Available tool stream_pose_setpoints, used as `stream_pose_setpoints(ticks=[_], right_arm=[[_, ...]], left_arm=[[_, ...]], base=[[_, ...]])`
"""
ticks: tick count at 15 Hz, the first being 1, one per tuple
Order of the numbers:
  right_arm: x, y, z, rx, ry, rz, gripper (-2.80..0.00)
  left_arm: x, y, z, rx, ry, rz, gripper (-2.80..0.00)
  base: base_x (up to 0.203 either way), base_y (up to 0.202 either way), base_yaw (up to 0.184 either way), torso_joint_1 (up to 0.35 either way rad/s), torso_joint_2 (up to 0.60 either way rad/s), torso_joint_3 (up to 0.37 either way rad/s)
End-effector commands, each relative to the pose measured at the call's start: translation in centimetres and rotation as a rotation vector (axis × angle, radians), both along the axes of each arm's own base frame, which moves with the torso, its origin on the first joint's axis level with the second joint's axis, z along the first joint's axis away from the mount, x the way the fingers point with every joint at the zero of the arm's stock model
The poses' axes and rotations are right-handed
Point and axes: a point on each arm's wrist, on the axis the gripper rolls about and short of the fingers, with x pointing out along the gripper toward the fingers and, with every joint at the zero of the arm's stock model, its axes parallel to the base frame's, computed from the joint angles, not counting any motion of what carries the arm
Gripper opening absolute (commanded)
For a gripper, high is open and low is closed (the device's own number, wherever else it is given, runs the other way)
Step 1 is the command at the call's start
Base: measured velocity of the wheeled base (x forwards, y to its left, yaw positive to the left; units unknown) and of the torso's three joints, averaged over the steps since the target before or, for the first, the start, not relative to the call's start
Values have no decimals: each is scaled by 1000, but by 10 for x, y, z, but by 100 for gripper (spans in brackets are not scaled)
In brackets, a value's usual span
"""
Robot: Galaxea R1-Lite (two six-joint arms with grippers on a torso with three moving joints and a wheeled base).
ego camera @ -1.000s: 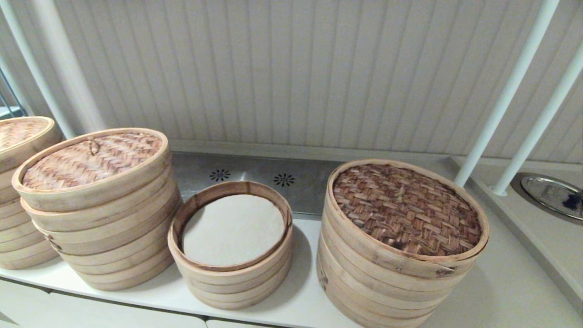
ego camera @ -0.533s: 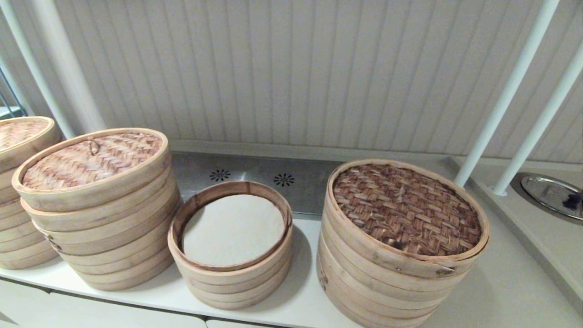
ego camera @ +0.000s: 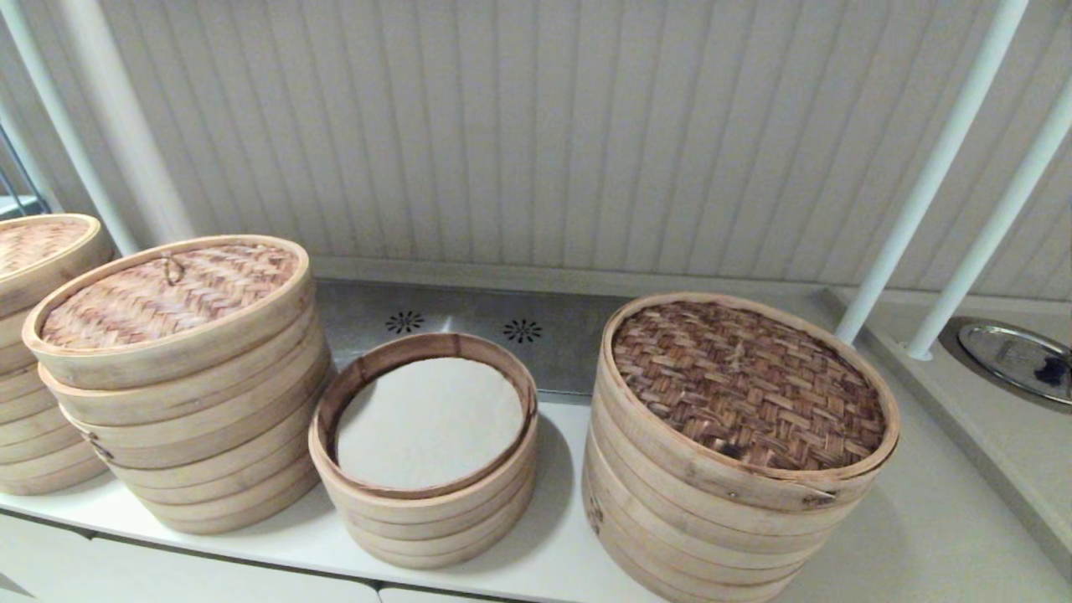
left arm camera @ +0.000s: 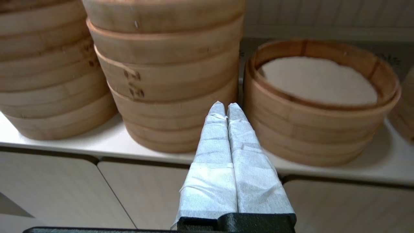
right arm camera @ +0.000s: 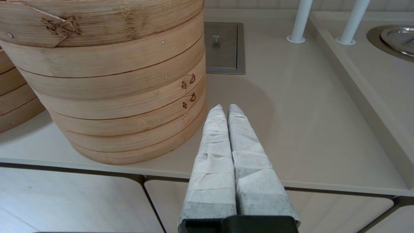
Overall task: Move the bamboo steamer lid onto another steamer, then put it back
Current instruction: Pick up the steamer
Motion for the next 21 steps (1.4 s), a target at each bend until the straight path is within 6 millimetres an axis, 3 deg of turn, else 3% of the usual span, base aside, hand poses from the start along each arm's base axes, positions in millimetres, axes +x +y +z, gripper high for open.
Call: stream_pose_setpoints(ticks=[1,6,8,12,16,21], right_arm=[[0,0,-1,0,2,0,-280],[0,0,-1,0,2,0,-280],[0,0,-1,0,2,0,-280],[0,0,-1,0,2,0,-280],[0,0,-1,0,2,0,-280],[0,0,-1,0,2,0,-280]], left_arm=[[18,0,28,-5,73,2,-280],[74,2,132,-52,97,71,-280],[89,2,158,-66,146,94,-280],[134,8,181,-98,246,166,-280],[181,27,187,-110,312,273,-280],[206,41,188,-122,343,322,-280]], base=[[0,0,0,0,0,0],[0,0,0,0,0,0],[0,0,0,0,0,0],[0,0,0,0,0,0],[0,0,0,0,0,0],[0,0,0,0,0,0]])
